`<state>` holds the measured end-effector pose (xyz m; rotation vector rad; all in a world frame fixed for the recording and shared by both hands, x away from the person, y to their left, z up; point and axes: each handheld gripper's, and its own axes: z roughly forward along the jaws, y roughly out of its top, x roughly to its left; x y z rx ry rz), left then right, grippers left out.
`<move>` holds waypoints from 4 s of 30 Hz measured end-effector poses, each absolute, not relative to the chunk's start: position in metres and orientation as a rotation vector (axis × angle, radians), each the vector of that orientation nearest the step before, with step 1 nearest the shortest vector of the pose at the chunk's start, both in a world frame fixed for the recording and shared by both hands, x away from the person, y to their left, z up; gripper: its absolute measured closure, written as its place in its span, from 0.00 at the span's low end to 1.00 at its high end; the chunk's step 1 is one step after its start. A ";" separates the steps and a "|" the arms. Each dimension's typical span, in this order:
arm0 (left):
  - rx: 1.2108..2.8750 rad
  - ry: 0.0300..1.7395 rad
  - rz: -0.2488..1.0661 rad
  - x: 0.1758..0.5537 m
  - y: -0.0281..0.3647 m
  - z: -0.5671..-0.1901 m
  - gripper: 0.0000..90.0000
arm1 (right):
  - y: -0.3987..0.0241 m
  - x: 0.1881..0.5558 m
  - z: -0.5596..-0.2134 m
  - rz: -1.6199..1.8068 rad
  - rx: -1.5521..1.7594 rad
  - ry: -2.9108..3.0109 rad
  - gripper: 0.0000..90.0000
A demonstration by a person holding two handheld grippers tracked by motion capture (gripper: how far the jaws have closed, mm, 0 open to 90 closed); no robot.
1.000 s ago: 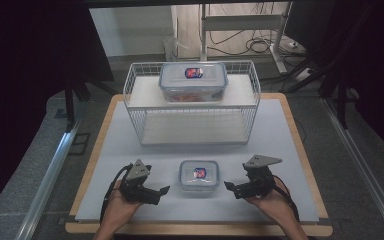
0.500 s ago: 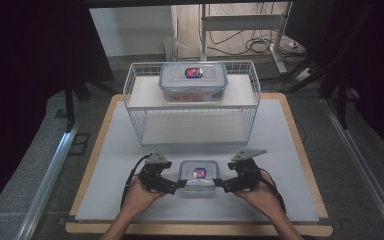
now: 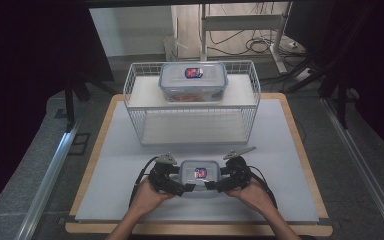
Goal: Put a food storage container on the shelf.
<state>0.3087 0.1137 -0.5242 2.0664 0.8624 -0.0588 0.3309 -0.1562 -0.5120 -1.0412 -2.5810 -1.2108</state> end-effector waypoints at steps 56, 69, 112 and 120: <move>1.841 0.940 -0.172 0.287 0.148 -0.529 0.59 | -0.192 0.322 -0.514 -1.370 -1.079 -2.294 0.61; 1.792 0.988 -0.267 0.286 0.151 -0.532 0.61 | -0.191 0.313 -0.511 -1.377 -1.126 -2.278 0.63; 1.722 0.971 -0.381 0.315 0.153 -0.541 0.60 | -0.199 0.329 -0.518 -1.396 -1.161 -2.179 0.65; 1.692 1.002 -0.420 0.314 0.157 -0.540 0.62 | -0.195 0.328 -0.516 -1.406 -1.176 -2.177 0.65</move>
